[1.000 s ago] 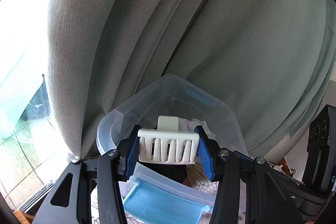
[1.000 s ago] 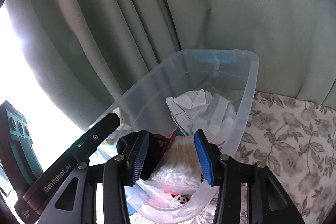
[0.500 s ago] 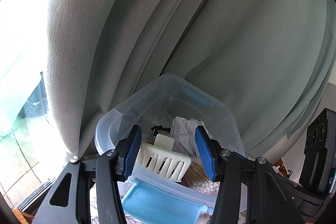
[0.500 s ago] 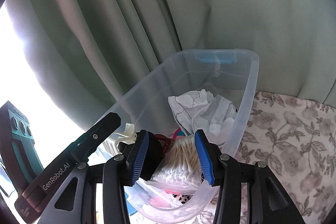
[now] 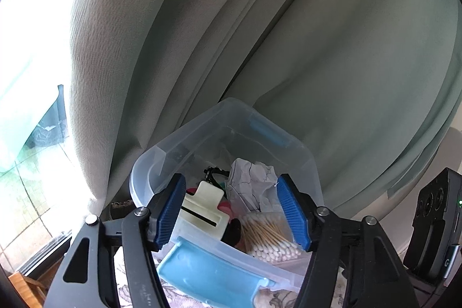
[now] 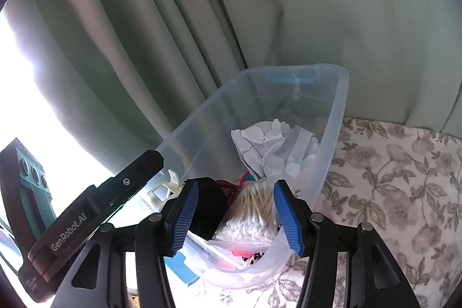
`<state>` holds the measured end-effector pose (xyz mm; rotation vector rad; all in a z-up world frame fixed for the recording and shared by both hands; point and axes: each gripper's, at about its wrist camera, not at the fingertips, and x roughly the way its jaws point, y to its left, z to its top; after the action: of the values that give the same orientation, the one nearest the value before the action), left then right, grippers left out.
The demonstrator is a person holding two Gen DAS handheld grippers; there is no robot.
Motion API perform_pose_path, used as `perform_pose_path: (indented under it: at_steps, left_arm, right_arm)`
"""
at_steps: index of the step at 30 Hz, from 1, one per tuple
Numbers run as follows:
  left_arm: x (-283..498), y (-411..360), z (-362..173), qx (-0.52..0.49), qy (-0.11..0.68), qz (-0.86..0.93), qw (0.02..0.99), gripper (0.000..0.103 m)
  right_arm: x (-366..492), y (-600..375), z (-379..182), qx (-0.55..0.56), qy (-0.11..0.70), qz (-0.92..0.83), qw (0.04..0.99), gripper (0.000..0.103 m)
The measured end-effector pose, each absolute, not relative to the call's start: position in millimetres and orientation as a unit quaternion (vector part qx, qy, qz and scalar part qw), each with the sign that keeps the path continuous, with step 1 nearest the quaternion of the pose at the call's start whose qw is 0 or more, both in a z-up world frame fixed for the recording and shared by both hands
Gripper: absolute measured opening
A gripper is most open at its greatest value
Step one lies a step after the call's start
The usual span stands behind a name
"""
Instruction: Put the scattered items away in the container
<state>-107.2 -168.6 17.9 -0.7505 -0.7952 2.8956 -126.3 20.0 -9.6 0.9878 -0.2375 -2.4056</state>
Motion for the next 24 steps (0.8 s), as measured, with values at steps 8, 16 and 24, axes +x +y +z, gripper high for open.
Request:
perform_pose_path:
  at_steps: [8,16,24]
  left_arm:
    - [-100.5,-158.0,35.0,-0.248,-0.236,0.939,0.031,0.072]
    - [-99.2,-157.5,46.3,-0.28,-0.227,0.932,0.025,0.076]
    - [-92.9,-157.8,58.2,-0.283,-0.217,0.934,0.024,0.083]
  right_arm:
    - [-123.2,25.3,0.2,0.384,-0.075,-0.892,0.225,0.059]
    - [-114.7,21.5,12.1,0.394,-0.062,-0.89,0.22,0.059]
    - [-105.3,13.6,20.8,0.413,-0.037,-0.881,0.228,0.062]
